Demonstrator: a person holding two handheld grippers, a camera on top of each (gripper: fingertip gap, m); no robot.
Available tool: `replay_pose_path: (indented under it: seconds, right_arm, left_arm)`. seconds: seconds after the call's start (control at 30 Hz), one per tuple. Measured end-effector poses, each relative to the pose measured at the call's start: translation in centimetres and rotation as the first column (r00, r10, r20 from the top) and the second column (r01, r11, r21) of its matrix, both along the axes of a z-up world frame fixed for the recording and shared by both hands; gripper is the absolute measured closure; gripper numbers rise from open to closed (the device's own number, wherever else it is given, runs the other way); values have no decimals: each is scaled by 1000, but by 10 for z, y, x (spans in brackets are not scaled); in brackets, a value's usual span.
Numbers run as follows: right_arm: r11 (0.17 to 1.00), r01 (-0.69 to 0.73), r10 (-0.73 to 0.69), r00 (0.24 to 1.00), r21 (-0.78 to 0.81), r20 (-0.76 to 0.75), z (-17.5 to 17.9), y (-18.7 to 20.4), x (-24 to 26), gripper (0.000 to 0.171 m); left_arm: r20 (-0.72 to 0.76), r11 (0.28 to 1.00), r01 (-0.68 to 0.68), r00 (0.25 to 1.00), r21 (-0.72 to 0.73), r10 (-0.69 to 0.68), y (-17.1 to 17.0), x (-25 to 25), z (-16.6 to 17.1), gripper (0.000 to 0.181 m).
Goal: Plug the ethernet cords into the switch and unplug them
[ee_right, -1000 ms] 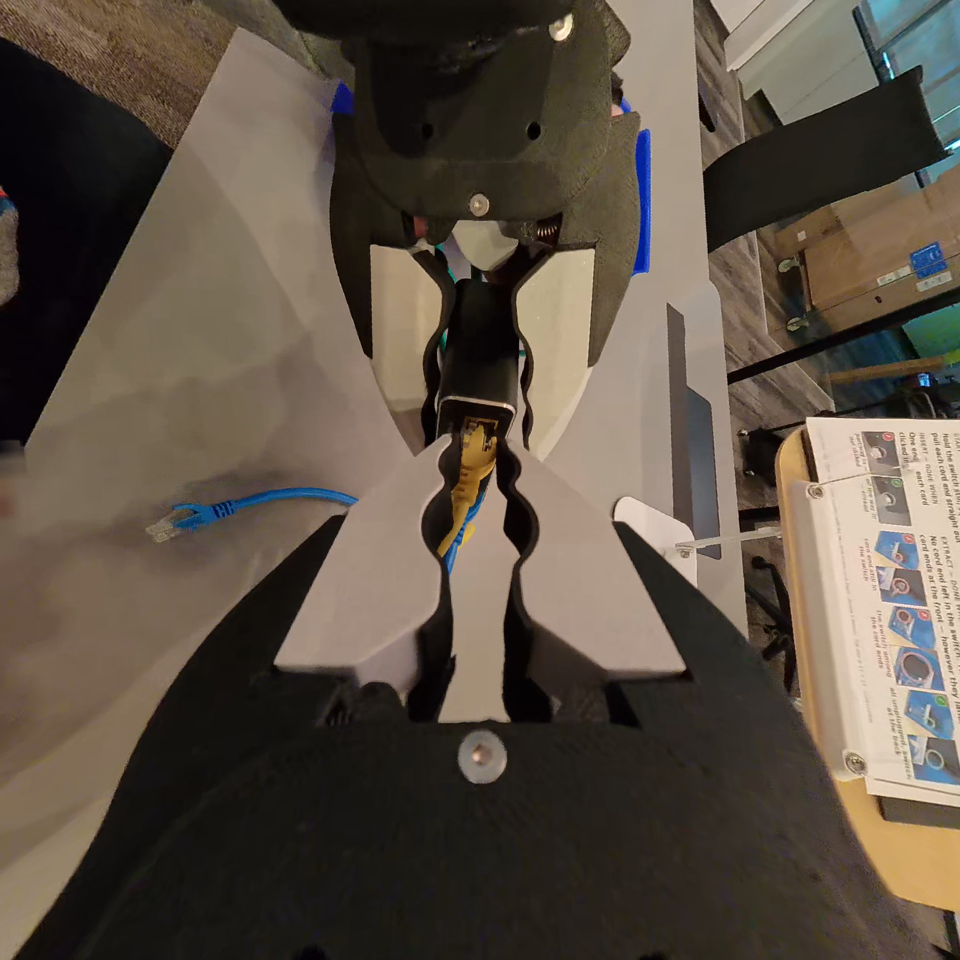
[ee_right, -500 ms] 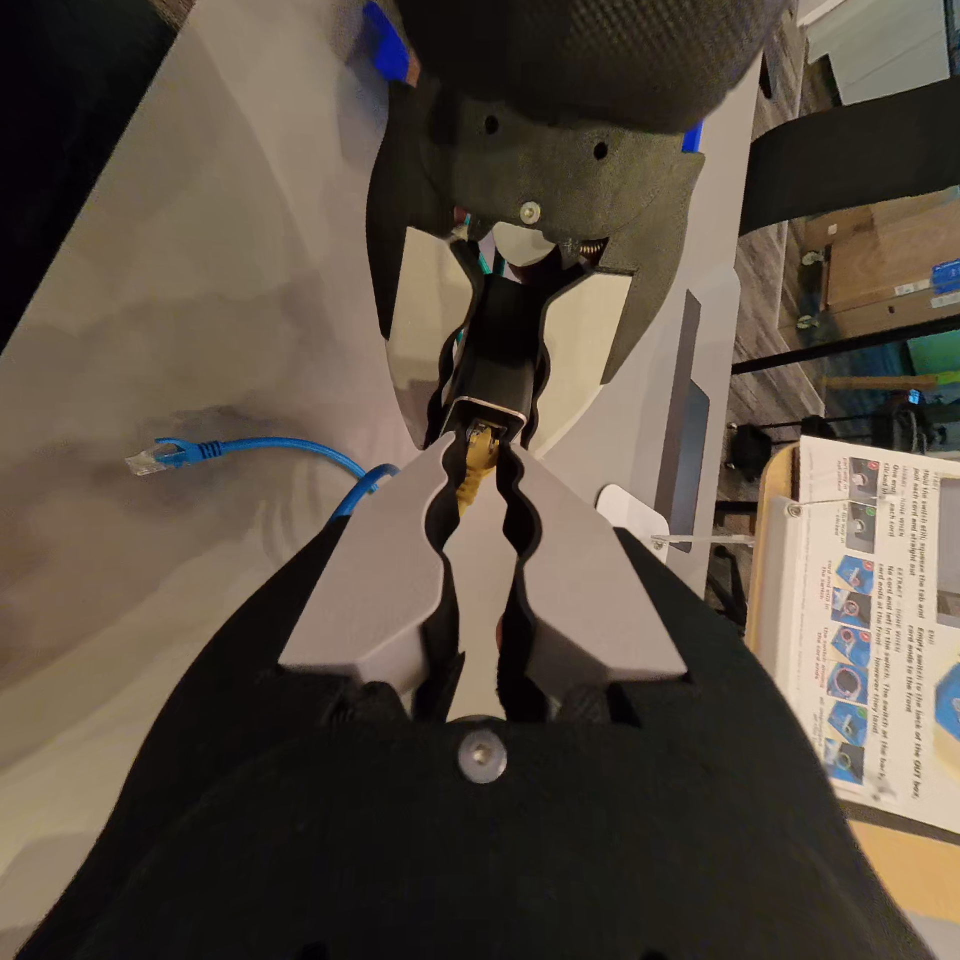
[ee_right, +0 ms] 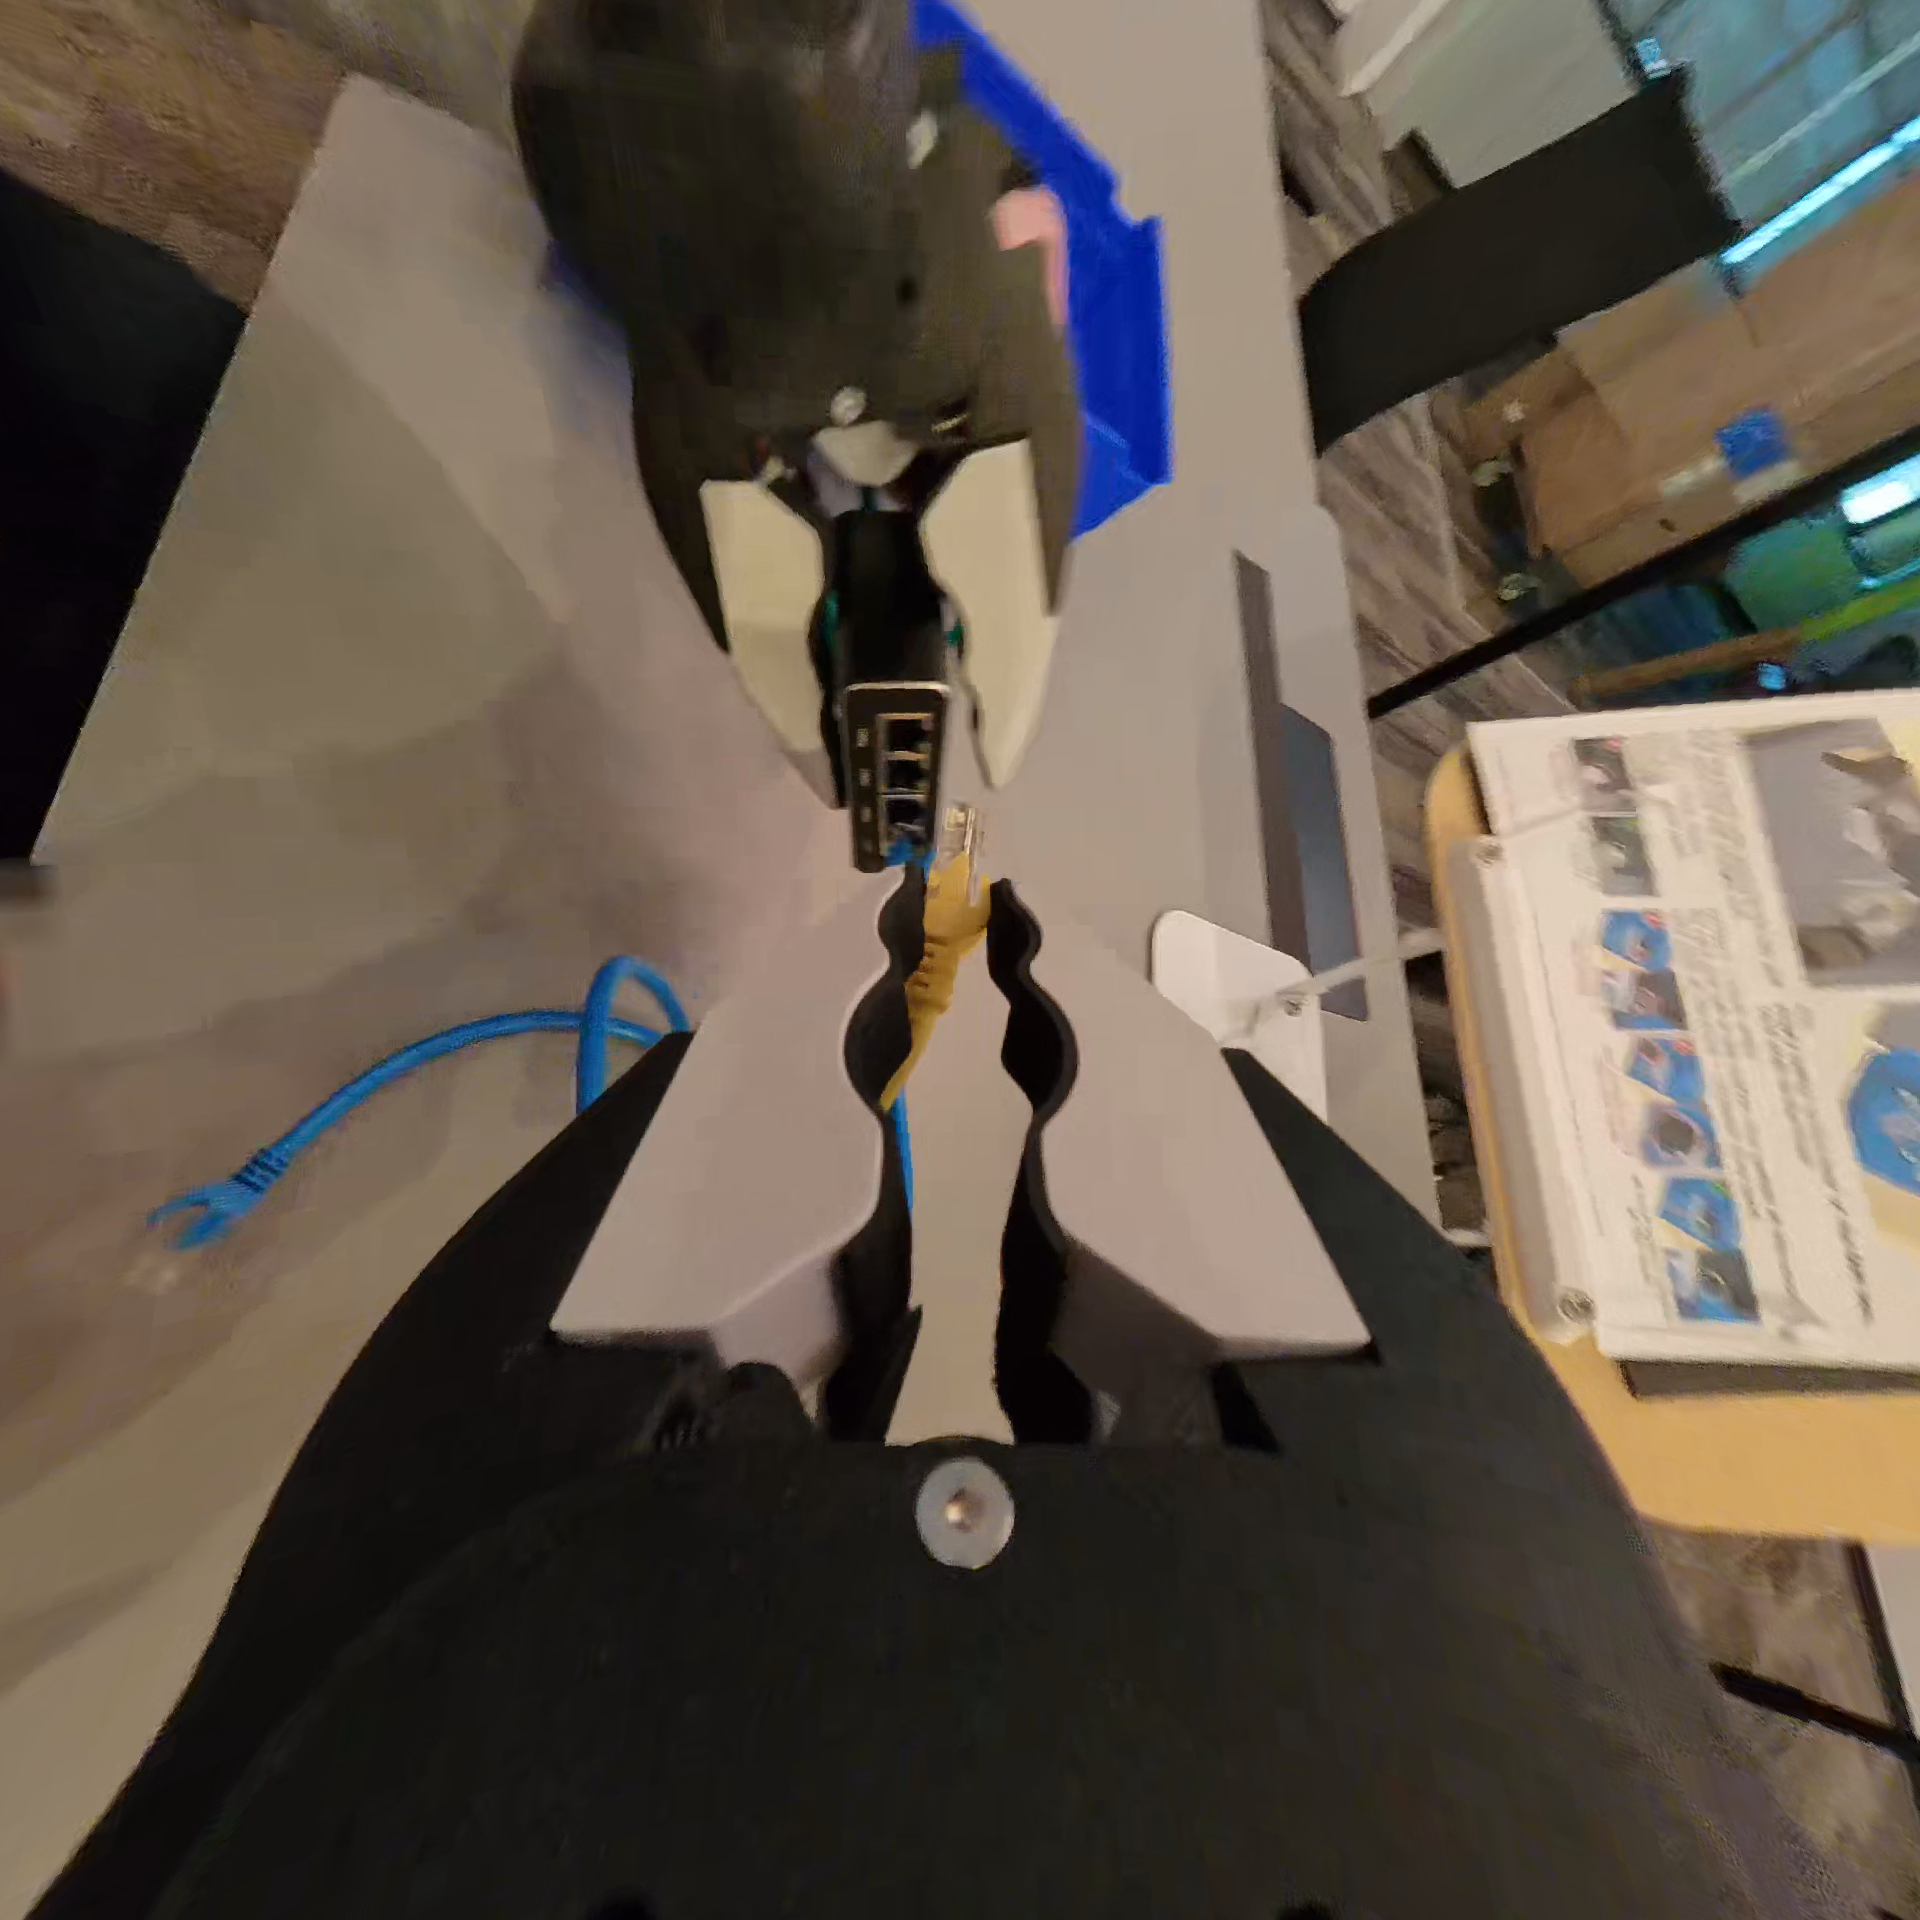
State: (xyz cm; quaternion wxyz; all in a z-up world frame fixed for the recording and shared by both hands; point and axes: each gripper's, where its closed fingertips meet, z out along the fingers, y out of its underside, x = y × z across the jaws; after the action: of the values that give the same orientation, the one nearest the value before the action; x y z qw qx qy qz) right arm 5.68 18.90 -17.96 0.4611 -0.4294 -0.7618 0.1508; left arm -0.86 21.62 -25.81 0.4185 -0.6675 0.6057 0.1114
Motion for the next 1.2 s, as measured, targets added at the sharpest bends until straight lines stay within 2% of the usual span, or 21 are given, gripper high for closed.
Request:
replay_pose_path:
  seconds: [0.1, 0.23, 0.37, 0.47, 0.63, 0.73, 0.87, 0.97, 1.07, 1.2]
  right_arm:
    - [997, 75, -74, 993, 8, -90, 32, 8, 17, 162]
    - [980, 184, -173, 977, 76, -126, 64, 19, 42, 163]
    - [957, 267, -252, 959, 114, -133, 84, 31, 70, 163]
    - [932, 326, -308, 943, 157, -126, 92, 40, 91, 161]
    - [899, 413, -384, 903, 145, -195, 115, 53, 120, 162]
    - [895, 425, -408, 903, 136, -137, 96, 61, 131, 161]
    - [914, 384, -389, 921, 130, 12, 43, 57, 128, 162]
    - [929, 361, -366, 929, 82, 57, 15, 56, 114, 162]
    - [924, 381, -381, 925, -19, 9, 4, 66, 92, 162]
    - [866, 450, -482, 868, -218, -123, 8, 92, 65, 162]
  left_arm:
    - [34, 1000, -24, 999, -7, 24, 4, -4, 0, 136]
    - [15, 993, -114, 993, 37, 114, 20, -22, 2, 136]
    - [39, 976, -211, 977, 56, 209, 31, -43, 6, 136]
    - [110, 958, -281, 955, 55, 274, 38, -56, 17, 137]
    - [74, 945, -321, 946, 62, 316, 43, -69, 12, 137]
    - [99, 921, -381, 923, 87, 372, 51, -84, 19, 137]
    - [247, 886, -459, 868, 66, 431, 54, -110, 52, 136]
    - [289, 869, -478, 856, 127, 428, 52, -119, 80, 136]
    - [311, 923, -363, 899, 132, 309, 40, -92, 87, 136]
    - [196, 967, -211, 964, 139, 182, 24, -44, 69, 136]
